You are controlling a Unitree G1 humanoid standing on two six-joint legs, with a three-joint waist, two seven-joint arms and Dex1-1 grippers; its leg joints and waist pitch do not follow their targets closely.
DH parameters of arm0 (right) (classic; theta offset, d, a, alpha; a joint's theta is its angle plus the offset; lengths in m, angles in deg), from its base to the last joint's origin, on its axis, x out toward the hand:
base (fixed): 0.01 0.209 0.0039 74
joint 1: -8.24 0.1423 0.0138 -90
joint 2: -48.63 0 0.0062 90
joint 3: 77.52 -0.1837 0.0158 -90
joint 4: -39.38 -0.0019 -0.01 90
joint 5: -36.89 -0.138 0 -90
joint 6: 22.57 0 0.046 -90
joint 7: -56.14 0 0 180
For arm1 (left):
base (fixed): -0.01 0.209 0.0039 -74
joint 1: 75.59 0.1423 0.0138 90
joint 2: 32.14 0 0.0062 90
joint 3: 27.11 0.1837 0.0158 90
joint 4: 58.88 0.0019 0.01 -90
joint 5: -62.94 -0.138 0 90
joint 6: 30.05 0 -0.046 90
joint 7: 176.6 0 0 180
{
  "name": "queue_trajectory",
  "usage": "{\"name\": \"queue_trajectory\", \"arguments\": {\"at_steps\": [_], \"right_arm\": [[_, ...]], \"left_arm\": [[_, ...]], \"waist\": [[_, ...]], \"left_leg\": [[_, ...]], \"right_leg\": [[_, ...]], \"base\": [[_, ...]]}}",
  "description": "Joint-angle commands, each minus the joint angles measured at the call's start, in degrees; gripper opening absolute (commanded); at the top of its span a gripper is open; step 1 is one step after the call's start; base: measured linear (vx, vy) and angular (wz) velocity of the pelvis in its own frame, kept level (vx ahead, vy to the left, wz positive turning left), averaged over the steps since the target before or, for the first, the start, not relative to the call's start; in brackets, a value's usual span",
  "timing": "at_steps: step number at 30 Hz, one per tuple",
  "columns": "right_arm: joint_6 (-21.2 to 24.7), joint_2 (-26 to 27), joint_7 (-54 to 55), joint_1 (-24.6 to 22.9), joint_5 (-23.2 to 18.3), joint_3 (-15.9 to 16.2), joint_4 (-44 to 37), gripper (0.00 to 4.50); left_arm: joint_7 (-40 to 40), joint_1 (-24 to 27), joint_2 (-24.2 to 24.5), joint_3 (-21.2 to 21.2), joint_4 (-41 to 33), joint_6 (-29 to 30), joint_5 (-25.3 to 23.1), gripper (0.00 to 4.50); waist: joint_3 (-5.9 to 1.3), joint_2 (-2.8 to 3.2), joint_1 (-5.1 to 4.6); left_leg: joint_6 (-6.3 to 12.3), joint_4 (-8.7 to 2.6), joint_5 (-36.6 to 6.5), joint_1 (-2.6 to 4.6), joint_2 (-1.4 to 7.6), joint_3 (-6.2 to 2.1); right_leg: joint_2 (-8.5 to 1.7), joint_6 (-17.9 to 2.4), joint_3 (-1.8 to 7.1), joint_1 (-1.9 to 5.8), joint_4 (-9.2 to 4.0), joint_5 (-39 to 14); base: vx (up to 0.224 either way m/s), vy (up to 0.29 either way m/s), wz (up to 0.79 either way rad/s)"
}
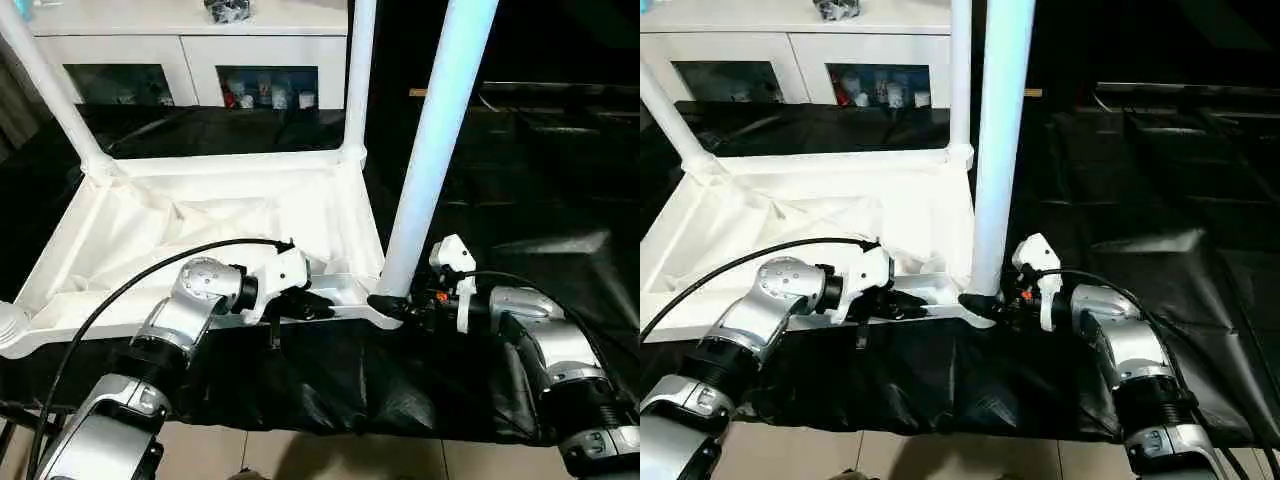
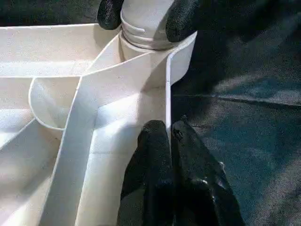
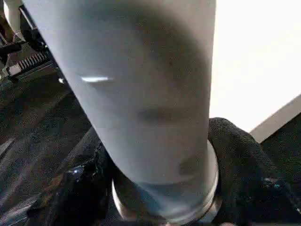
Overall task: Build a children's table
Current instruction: Rotate leg to tighten
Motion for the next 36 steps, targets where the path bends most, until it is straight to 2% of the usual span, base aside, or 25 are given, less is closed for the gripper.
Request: {"name": "queue_trajectory", "arguments": {"at_steps": [1,4,5,6,7,9,11,14,15,17,19,20,21,23,29,33,36], "right_arm": [[-0.11,1.16,1.44,-1.10,1.58,1.50,0.44,2.62],[0.09,3.84,10.99,-0.98,4.18,0.68,2.68,2.62],[0.89,6.12,17.79,-0.68,5.20,-0.55,4.08,2.61],[1.61,7.84,21.44,-0.62,5.26,-1.41,4.66,2.61],[1.64,9.41,24.64,-0.54,5.51,-1.94,5.20,2.61],[1.77,10.85,27.53,-0.30,5.86,-2.24,5.82,2.61],[1.94,12.51,30.85,0.31,6.40,-2.39,6.86,2.61],[0.26,18.96,44.21,4.69,8.09,-3.66,12.15,2.61],[-0.03,19.51,45.29,5.11,8.23,-3.75,12.58,2.61],[-1.24,21.83,48.26,6.98,8.42,-4.07,14.29,2.61],[-3.03,22.54,48.11,7.91,8.42,-4.05,14.75,2.61],[-4.10,22.55,46.42,8.09,7.85,-4.07,14.34,3.17],[-4.35,22.40,45.68,7.98,7.40,-4.28,13.90,3.17],[-4.19,21.10,40.80,6.71,5.21,-5.02,11.61,3.36],[-6.68,15.95,34.99,4.58,6.13,-3.80,10.42,3.87],[-8.09,10.29,26.43,2.93,6.20,-2.87,8.86,4.32],[-7.99,7.98,21.81,2.18,5.83,-2.43,7.52,4.32]], "left_arm": [[-3.02,-1.47,-0.29,-1.45,0.87,-1.14,0.97,0.00],[-8.13,-2.22,-1.93,-1.29,2.21,-0.65,-1.03,0.00],[-11.60,-2.62,-3.66,-1.32,2.82,0.09,-1.82,0.00],[-13.86,-2.71,-5.24,-1.21,2.89,0.84,-2.23,0.00],[-16.18,-2.84,-6.87,-1.09,3.09,1.31,-2.64,0.00],[-18.13,-2.94,-8.54,-0.93,3.23,2.01,-2.91,0.00],[-20.12,-3.11,-10.46,-0.64,3.49,2.76,-3.17,0.00],[-26.70,-4.81,-16.07,1.12,5.97,3.33,-4.95,0.00],[-27.32,-5.01,-16.48,1.28,6.23,3.35,-5.17,0.00],[-28.98,-5.77,-18.01,1.86,7.12,3.10,-6.25,0.00],[-29.38,-6.05,-18.56,1.91,7.29,2.89,-6.85,0.00],[-29.53,-6.05,-18.57,1.89,7.14,2.87,-7.13,0.00],[-29.45,-5.96,-18.45,1.84,6.94,2.91,-7.11,0.00],[-27.99,-5.20,-17.40,1.43,5.93,2.59,-6.60,0.00],[-23.47,-3.71,-14.55,1.17,4.62,-0.28,-5.16,0.00],[-17.35,-2.20,-11.12,1.03,3.05,-2.14,-3.84,0.00],[-14.71,-1.85,-9.63,0.73,2.56,-2.71,-3.11,0.00]], "waist": [[-3.25,-0.78,0.19],[-2.99,-0.68,-0.12],[-2.87,-0.80,-0.32],[-2.62,-0.65,-0.72],[-2.58,-0.67,-0.76],[-2.62,-0.70,-0.93],[-2.56,-0.64,-1.18],[-2.58,-0.28,-1.64],[-2.70,-0.14,-1.87],[-2.95,-0.29,-1.77],[-3.10,-0.12,-1.66],[-3.14,-0.10,-1.65],[-3.23,-0.26,-1.56],[-3.21,-0.13,-1.49],[-3.40,-0.25,-1.18],[-3.29,-0.37,-1.16],[-3.17,-0.17,-0.75]], "left_leg": [[4.42,-3.09,-7.85,0.05,1.42,-0.04],[3.22,-3.34,-9.18,0.12,1.31,-0.08],[2.32,-3.56,-10.59,0.13,1.27,-0.21],[1.32,-3.87,-12.19,0.31,1.34,-0.25],[0.53,-3.90,-13.57,0.48,1.22,-0.38],[0.28,-4.00,-14.19,0.66,1.36,-0.45],[0.12,-4.07,-14.79,0.60,1.14,-0.45],[0.05,-4.06,-14.49,0.47,0.92,-0.49],[-0.29,-3.98,-14.53,0.58,0.83,-0.48],[0.37,-3.77,-13.29,0.44,0.71,-0.47],[1.64,-3.66,-11.68,0.18,0.71,-0.41],[1.94,-3.63,-11.32,0.12,0.71,-0.41],[2.51,-3.52,-10.50,0.08,0.73,-0.35],[3.27,-3.53,-10.17,-0.06,0.76,-0.35],[4.98,-3.24,-8.07,-0.30,0.90,-0.31],[6.02,-3.16,-8.56,-0.31,0.98,-0.17],[5.59,-3.29,-9.86,-0.09,1.30,-0.19]], "right_leg": [[-3.11,-15.04,1.91,3.34,-3.74,-3.74],[-3.19,-14.20,1.99,3.09,-4.17,-6.98],[-3.28,-13.35,1.98,3.13,-4.44,-10.17],[-3.23,-12.44,2.03,2.77,-4.78,-13.66],[-3.32,-11.31,2.02,2.85,-5.15,-17.10],[-3.33,-10.83,2.19,2.73,-5.28,-17.52],[-3.11,-10.49,2.25,2.66,-5.32,-17.26],[-3.07,-10.37,2.24,2.65,-5.41,-16.81],[-3.15,-10.25,2.29,2.51,-5.48,-17.41],[-3.14,-10.09,2.33,2.80,-5.42,-16.04],[-3.10,-10.45,2.30,2.98,-5.19,-12.88],[-3.09,-10.69,2.25,3.01,-5.11,-12.06],[-3.11,-11.11,2.23,3.09,-5.01,-10.44],[-3.06,-11.67,2.12,3.19,-4.87,-9.14],[-3.20,-13.04,2.04,3.47,-4.48,-5.23],[-3.18,-13.47,1.94,3.32,-4.59,-6.09],[-3.19,-13.28,1.95,3.10,-4.75,-8.95]], "base": [[0.000,0.000,0.00],[0.000,0.000,0.00],[0.000,0.000,0.00],[0.000,0.000,0.00],[0.000,0.000,0.00],[0.000,0.000,0.00],[0.000,0.000,0.00],[0.000,0.000,0.00],[0.000,0.000,0.00],[0.000,0.000,0.00],[0.000,0.000,0.00],[0.000,0.000,0.00],[0.000,0.000,0.00],[0.000,0.000,0.00],[0.000,0.000,0.00],[0.000,0.000,0.00],[0.000,0.000,0.00]]}}
